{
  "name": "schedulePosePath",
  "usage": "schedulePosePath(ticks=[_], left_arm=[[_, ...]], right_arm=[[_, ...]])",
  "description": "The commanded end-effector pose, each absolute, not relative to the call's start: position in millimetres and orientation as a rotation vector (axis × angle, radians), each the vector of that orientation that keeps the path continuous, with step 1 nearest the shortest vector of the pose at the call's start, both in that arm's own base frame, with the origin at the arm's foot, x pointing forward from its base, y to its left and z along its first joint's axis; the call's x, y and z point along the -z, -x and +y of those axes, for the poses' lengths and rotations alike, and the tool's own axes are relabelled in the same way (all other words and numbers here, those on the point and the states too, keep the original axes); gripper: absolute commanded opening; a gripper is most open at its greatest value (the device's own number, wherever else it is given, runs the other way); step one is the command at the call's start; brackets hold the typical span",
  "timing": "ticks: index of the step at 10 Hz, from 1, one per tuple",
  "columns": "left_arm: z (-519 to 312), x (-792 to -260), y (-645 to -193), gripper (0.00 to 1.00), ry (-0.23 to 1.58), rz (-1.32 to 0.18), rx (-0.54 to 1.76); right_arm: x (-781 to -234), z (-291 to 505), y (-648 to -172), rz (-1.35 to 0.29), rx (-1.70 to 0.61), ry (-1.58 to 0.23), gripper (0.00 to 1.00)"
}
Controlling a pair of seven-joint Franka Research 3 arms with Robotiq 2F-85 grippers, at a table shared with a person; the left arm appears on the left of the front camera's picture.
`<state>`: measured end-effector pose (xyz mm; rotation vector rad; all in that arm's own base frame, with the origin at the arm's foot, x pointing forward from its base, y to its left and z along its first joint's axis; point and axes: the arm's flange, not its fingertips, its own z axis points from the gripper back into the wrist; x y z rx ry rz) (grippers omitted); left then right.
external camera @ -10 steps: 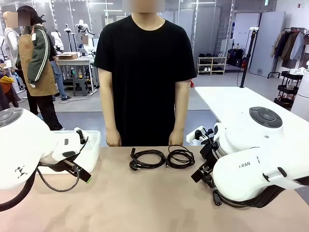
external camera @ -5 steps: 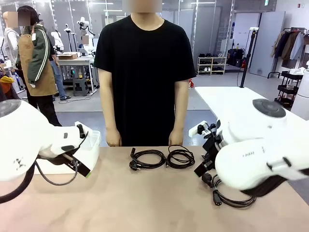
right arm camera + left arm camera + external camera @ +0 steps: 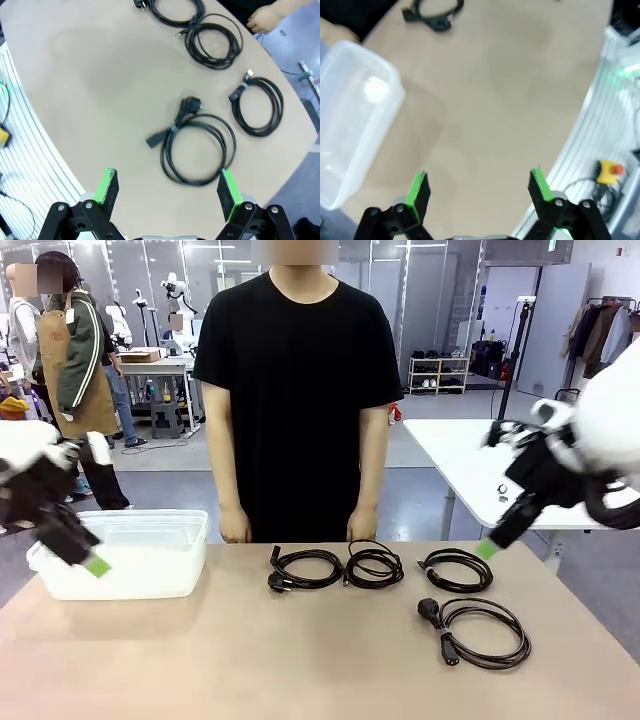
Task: Organize and store the cables.
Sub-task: Place the Power Cable into the Organizing box.
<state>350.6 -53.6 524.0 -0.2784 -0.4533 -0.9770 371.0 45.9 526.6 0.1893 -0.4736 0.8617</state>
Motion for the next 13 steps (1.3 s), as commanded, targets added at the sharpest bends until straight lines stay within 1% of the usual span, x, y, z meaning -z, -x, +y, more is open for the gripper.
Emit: schedulePosePath(ticks=[1,3,4,5,7,8,9,10,13], left_arm=[[5.9,-544.3,-333.8,1.0,0.313,-0.484,0.948],[57.8,-546.0,-320.9,1.0,0.337,-0.567,0.83],[76.1,-543.6,-313.3,1.0,0.355,-0.606,0.786],[89.9,-542.1,-302.9,1.0,0.343,-0.629,0.751],[96.8,-534.0,-300.6,1.0,0.347,-0.641,0.712],[93.8,-532.2,-303.4,1.0,0.349,-0.639,0.705],[106.7,-541.6,-300.2,1.0,0.342,-0.606,0.703],[106.7,-541.6,-300.2,1.0,0.342,-0.606,0.703],[106.7,-541.6,-300.2,1.0,0.342,-0.606,0.703]], right_arm=[[-546.3,1.8,-338.0,-0.568,-0.884,-0.157,1.0],[-553.5,-39.2,-305.6,-0.645,-0.849,-0.176,1.0],[-549.6,-56.8,-295.5,-0.647,-0.803,-0.179,1.0],[-545.6,-69.0,-281.1,-0.651,-0.786,-0.19,1.0],[-541.7,-84.6,-265.2,-0.685,-0.775,-0.197,1.0],[-538.7,-87.3,-263.2,-0.701,-0.758,-0.217,1.0],[-533.7,-84.2,-264.3,-0.683,-0.733,-0.243,1.0],[-568.8,-94.7,-281.1,-0.689,-0.742,-0.21,1.0],[-568.8,-94.7,-281.1,-0.689,-0.742,-0.21,1.0]])
